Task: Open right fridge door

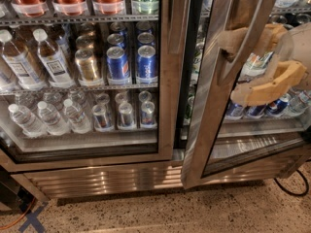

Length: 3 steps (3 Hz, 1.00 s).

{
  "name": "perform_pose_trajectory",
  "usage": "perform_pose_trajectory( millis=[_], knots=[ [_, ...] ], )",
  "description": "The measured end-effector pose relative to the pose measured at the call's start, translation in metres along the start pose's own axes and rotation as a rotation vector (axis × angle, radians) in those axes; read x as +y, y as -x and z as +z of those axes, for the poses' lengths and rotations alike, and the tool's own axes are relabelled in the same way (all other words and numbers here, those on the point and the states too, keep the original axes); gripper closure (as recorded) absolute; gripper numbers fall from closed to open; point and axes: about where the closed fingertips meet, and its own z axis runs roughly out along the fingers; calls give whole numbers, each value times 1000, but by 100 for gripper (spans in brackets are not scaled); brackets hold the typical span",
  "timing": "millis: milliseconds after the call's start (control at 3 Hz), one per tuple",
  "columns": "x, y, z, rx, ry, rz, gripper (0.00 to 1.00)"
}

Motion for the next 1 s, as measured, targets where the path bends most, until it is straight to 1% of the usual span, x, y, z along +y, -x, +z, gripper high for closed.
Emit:
perform_pose_trajectory(
  millis=[667,1000],
  knots=[
    [2,1,-3,14,-8,-11,0],
    [9,10,-10,29,-28,-27,0]
  ],
)
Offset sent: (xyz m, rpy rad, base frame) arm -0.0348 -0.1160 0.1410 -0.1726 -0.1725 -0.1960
